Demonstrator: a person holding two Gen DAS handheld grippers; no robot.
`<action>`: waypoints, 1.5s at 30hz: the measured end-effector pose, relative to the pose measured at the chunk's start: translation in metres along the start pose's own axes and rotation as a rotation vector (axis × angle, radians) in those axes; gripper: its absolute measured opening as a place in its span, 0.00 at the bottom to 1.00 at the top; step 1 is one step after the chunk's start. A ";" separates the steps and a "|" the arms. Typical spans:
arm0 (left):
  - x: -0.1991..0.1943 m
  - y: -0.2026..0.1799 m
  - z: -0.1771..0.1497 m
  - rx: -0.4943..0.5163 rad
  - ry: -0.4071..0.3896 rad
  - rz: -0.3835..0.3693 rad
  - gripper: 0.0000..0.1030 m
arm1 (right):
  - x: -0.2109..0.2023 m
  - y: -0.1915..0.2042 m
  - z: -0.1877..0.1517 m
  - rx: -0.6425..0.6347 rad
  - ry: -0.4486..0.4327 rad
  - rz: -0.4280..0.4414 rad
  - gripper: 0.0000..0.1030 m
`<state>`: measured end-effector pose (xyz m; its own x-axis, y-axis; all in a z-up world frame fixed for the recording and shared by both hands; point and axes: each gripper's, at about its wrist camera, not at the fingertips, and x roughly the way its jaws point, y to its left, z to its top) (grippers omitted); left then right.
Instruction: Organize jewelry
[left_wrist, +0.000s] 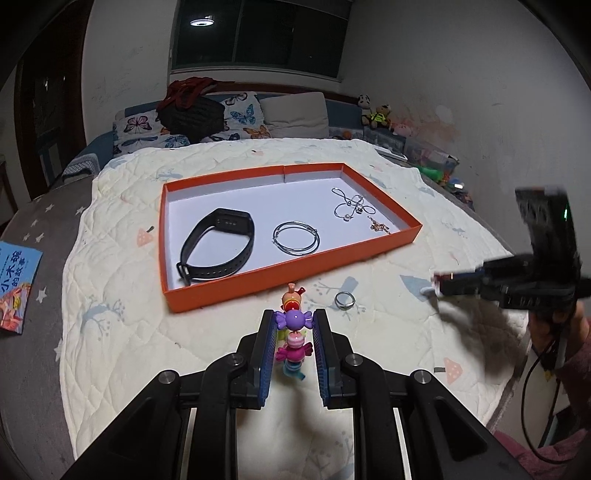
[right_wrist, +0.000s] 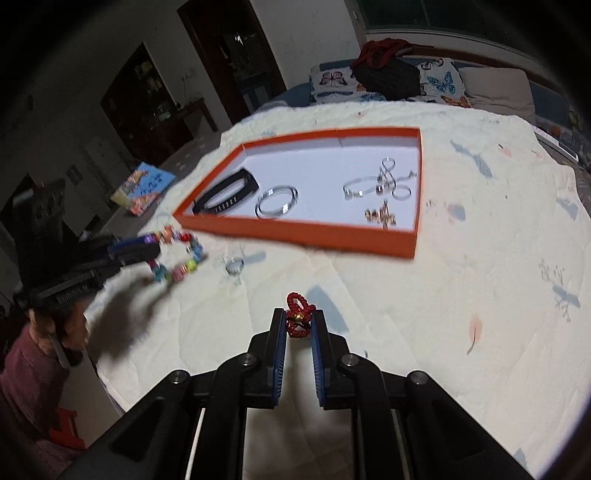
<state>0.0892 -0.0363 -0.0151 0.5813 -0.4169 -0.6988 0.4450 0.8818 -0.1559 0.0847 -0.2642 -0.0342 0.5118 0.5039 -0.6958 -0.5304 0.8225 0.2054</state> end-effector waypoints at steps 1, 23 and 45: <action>-0.003 0.002 -0.001 -0.004 -0.004 0.003 0.20 | 0.001 0.001 -0.004 -0.008 0.011 -0.003 0.15; -0.054 0.049 -0.024 -0.157 -0.054 0.055 0.20 | -0.005 -0.003 -0.019 -0.030 0.015 -0.058 0.18; -0.069 0.059 -0.041 -0.209 -0.053 0.055 0.20 | -0.013 -0.001 -0.026 -0.057 0.007 -0.066 0.36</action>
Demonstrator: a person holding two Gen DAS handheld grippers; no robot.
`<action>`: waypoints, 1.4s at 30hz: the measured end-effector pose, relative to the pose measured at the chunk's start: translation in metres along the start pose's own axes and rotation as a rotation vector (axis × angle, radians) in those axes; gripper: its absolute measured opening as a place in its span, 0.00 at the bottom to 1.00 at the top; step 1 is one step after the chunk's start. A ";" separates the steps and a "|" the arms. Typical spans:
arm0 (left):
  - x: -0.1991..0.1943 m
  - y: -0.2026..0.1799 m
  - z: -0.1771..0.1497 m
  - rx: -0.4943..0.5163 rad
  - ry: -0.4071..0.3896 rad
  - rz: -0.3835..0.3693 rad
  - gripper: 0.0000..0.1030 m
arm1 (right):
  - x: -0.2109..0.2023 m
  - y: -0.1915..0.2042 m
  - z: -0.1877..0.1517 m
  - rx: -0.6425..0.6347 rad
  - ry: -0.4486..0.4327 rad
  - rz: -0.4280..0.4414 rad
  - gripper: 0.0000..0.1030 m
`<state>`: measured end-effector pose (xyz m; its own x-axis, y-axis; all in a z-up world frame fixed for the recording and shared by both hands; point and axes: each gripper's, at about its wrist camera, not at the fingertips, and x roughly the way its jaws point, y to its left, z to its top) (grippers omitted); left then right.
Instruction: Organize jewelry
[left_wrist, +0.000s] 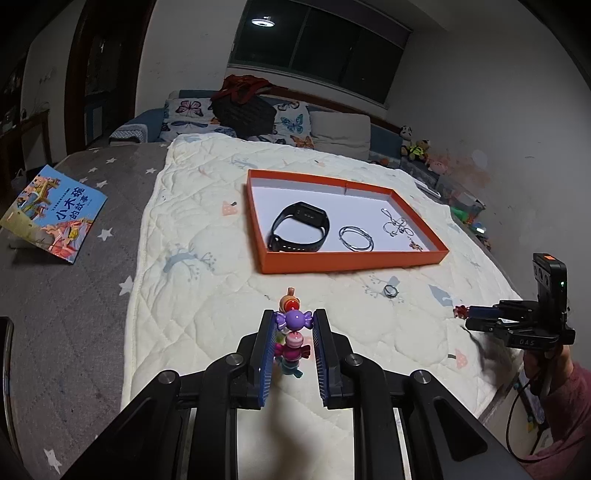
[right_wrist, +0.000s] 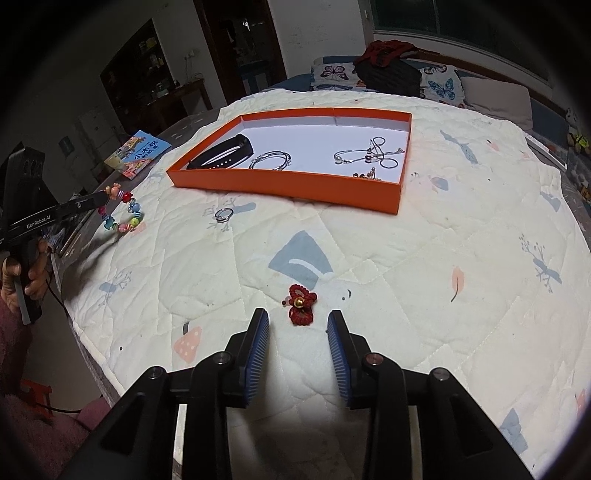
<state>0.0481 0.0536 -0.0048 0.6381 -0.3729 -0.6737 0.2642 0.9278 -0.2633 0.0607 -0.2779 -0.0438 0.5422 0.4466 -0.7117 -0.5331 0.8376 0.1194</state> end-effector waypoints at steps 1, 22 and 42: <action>0.001 -0.001 0.000 0.001 0.002 0.000 0.20 | -0.002 -0.001 -0.002 0.001 -0.004 -0.003 0.36; 0.009 -0.002 -0.003 0.002 0.026 0.003 0.20 | -0.002 -0.014 0.005 0.076 -0.058 -0.098 0.20; 0.012 -0.001 -0.004 -0.008 0.030 -0.002 0.20 | 0.012 -0.018 0.018 0.059 -0.032 -0.040 0.20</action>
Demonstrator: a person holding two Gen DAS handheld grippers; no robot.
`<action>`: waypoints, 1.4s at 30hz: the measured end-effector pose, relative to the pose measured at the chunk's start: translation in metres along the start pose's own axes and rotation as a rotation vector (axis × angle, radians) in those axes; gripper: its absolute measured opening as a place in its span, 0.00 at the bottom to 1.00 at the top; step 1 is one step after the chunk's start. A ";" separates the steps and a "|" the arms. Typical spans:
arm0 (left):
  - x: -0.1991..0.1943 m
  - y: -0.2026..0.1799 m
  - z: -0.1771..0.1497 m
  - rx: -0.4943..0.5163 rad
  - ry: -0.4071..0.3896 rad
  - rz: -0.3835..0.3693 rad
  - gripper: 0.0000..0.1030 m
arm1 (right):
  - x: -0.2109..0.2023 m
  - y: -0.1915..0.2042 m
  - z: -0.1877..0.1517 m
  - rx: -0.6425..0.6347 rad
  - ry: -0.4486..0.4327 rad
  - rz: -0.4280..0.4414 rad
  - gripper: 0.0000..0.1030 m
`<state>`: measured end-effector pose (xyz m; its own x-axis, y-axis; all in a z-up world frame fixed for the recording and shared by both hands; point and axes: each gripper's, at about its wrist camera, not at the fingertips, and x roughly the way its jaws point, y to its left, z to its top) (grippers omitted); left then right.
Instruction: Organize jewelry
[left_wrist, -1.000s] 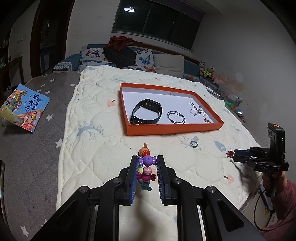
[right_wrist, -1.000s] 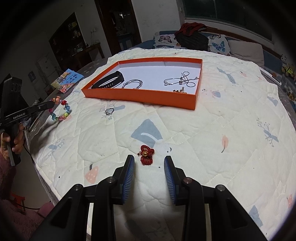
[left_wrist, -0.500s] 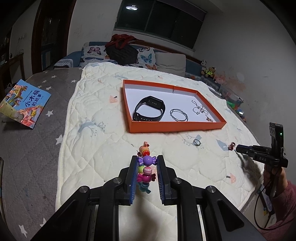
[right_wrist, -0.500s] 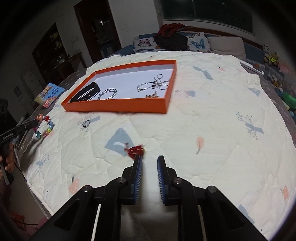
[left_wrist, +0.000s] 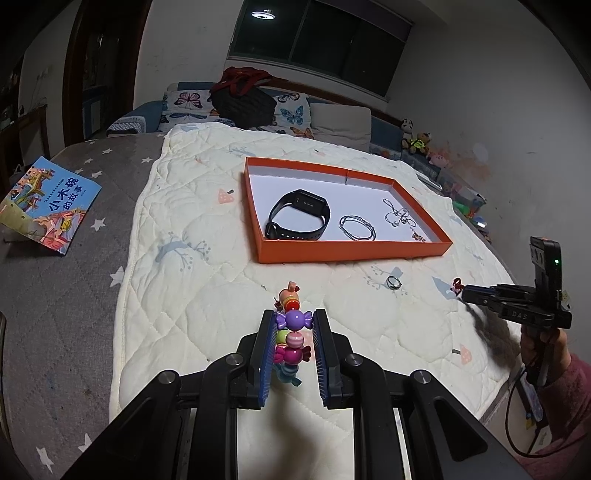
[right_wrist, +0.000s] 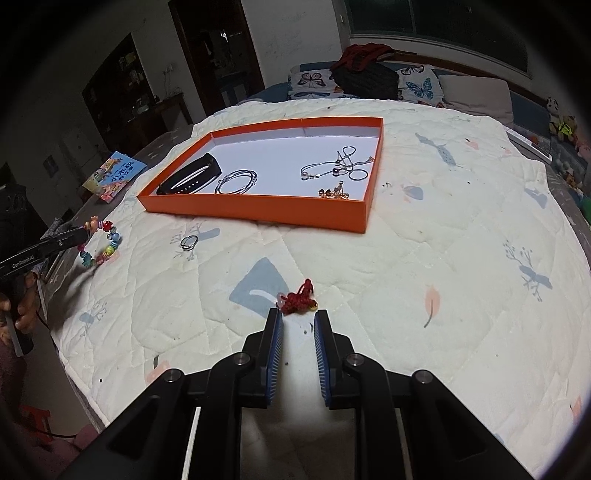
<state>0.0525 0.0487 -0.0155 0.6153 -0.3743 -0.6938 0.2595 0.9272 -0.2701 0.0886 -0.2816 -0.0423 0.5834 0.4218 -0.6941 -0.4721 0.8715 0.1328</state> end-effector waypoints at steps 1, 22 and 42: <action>-0.001 0.000 0.000 0.001 -0.001 0.000 0.20 | 0.002 0.000 0.001 0.003 0.003 0.003 0.22; -0.011 0.019 -0.002 -0.039 -0.007 0.022 0.20 | 0.005 0.009 0.013 -0.010 -0.044 0.009 0.16; -0.006 0.014 0.007 -0.040 -0.013 -0.047 0.20 | 0.001 0.011 0.015 -0.009 -0.057 0.020 0.14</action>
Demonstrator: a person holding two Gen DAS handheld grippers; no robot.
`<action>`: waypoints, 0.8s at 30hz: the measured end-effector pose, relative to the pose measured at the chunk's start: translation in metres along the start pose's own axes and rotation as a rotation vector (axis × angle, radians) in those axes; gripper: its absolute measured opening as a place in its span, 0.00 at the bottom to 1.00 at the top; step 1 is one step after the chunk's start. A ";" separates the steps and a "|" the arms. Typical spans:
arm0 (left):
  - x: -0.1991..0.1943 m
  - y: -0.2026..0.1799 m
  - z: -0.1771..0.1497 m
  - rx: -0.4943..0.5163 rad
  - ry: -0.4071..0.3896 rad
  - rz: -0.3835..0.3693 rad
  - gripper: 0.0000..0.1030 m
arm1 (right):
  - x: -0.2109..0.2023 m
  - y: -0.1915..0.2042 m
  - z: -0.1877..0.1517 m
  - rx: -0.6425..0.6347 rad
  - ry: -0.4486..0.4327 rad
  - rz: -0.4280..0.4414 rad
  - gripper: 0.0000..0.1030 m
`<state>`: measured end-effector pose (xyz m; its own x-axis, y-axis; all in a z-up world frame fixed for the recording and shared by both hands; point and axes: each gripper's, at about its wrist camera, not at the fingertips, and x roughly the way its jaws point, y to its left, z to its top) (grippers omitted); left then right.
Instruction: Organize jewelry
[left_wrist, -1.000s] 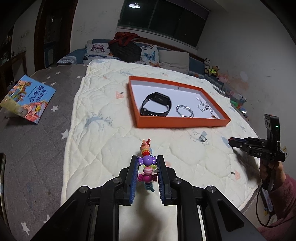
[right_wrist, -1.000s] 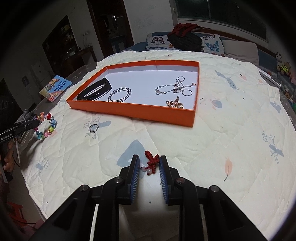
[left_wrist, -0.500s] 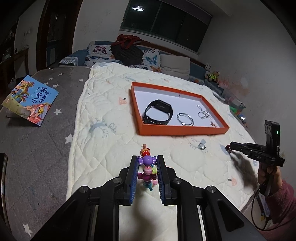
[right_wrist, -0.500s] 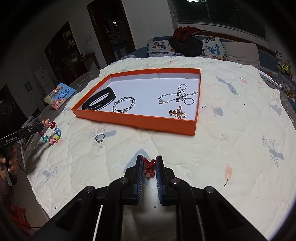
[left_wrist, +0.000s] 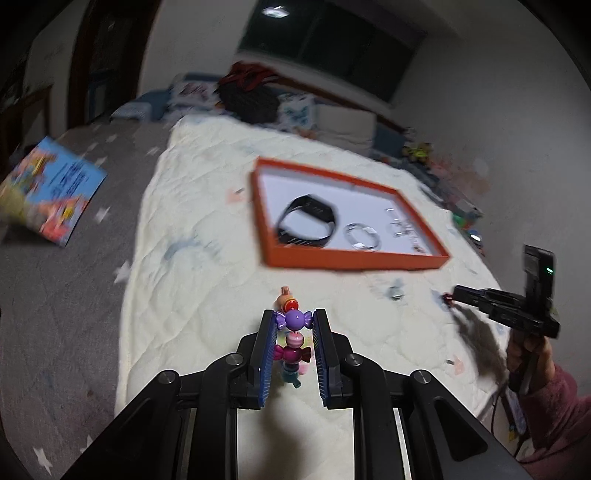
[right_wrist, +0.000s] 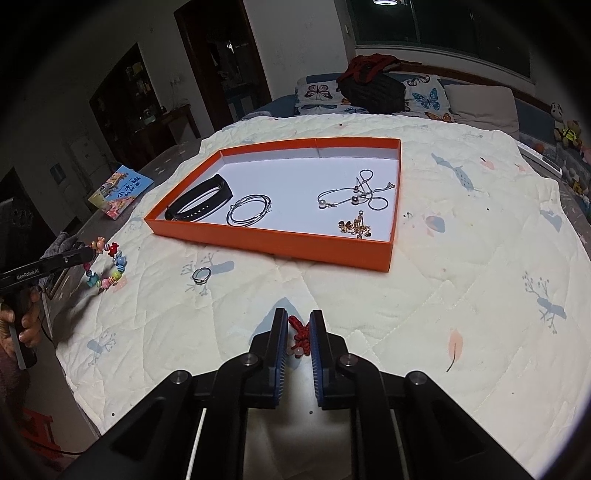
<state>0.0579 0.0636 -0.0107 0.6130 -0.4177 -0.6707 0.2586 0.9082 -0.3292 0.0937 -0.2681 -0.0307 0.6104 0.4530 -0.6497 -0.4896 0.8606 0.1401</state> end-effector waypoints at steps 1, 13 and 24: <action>-0.002 -0.009 0.001 0.041 -0.014 -0.006 0.20 | 0.000 0.001 0.000 -0.002 0.001 0.000 0.14; 0.037 -0.058 -0.031 0.177 0.137 -0.096 0.22 | 0.002 0.000 -0.002 -0.009 0.013 -0.018 0.14; 0.030 -0.063 -0.027 0.225 0.120 -0.076 0.41 | 0.001 -0.001 -0.003 -0.009 0.014 -0.015 0.14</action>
<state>0.0394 -0.0072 -0.0281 0.4961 -0.4734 -0.7278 0.4684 0.8517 -0.2347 0.0931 -0.2691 -0.0337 0.6087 0.4371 -0.6621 -0.4861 0.8650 0.1241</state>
